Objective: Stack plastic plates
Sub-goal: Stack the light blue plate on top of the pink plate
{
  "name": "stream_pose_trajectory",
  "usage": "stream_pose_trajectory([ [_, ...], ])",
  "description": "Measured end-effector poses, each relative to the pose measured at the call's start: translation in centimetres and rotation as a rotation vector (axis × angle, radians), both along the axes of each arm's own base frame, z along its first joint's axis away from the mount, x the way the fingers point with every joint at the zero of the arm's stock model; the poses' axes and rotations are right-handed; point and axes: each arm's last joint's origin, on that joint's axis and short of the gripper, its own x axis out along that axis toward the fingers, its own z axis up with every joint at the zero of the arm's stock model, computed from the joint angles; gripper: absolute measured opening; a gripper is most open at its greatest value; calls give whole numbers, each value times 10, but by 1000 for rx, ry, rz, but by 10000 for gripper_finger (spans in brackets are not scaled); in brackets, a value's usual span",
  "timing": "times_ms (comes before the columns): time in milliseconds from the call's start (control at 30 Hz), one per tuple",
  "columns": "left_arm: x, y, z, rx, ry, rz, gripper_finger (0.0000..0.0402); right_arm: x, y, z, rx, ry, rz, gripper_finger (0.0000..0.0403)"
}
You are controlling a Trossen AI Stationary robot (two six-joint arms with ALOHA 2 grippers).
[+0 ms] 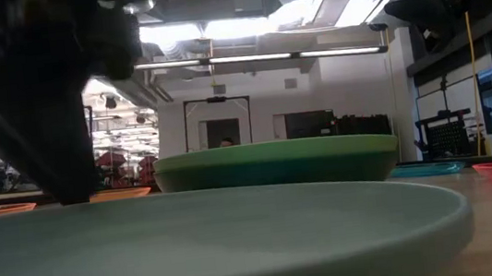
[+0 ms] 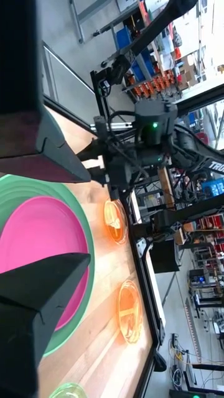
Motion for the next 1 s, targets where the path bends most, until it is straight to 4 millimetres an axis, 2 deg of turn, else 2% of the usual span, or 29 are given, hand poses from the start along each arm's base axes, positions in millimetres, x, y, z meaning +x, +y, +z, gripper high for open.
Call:
stream_pose_trajectory([
  [133,3,4,-9,6,28,14,133,0,0,-1,-4,7,-8,188],
  [633,5,5,-8,12,35,-43,129,0,0,-1,-4,6,-9,188],
  [1000,9,10,-12,39,40,-95,49,0,0,-1,-6,6,-10,188],
])
